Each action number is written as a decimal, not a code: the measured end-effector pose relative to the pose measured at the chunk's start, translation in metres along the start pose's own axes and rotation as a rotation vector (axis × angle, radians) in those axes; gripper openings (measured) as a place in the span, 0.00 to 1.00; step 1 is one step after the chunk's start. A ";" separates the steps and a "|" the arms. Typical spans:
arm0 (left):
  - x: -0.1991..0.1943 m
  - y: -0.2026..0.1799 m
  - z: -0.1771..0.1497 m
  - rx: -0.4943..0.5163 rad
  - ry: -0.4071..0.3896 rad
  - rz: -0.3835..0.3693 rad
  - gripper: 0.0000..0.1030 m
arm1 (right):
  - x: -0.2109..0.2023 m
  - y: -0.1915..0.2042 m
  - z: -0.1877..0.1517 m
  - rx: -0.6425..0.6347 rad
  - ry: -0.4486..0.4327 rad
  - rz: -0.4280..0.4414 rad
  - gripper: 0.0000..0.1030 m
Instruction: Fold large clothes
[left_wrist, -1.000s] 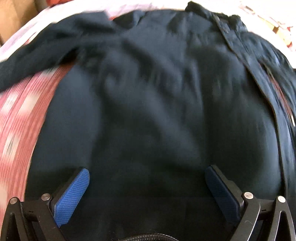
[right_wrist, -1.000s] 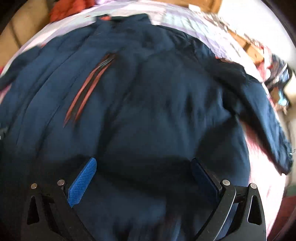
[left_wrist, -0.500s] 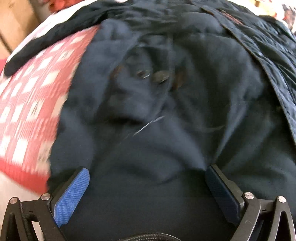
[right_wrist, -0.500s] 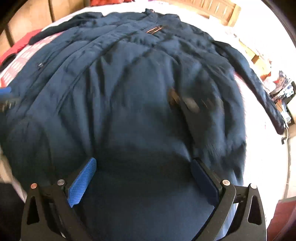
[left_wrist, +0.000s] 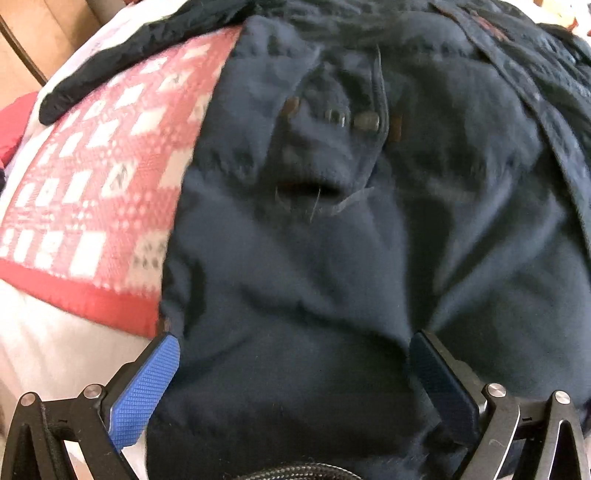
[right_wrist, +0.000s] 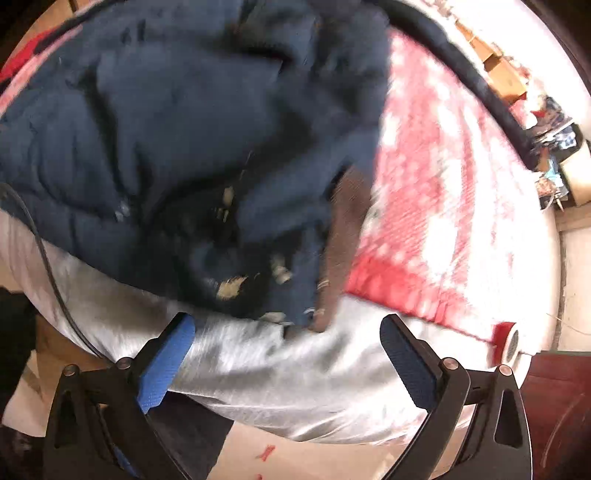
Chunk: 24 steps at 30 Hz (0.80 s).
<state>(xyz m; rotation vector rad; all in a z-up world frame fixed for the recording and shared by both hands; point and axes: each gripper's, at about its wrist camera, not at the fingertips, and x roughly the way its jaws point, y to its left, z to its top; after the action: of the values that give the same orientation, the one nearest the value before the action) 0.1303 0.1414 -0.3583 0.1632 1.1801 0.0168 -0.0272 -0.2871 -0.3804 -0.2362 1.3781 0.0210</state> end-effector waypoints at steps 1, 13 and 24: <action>-0.006 -0.002 0.009 -0.002 -0.023 -0.004 1.00 | -0.011 -0.005 0.005 0.016 -0.040 -0.004 1.00; -0.035 -0.118 0.247 0.044 -0.308 -0.184 1.00 | -0.106 -0.051 0.146 -0.087 -0.337 0.160 1.00; 0.001 -0.232 0.288 0.141 -0.300 -0.282 1.00 | -0.120 -0.117 -0.007 0.118 -0.043 -0.019 1.00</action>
<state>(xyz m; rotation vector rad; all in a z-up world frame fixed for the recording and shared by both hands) 0.3790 -0.1222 -0.2847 0.1171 0.8954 -0.3290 -0.0393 -0.3883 -0.2467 -0.1495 1.3298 -0.0708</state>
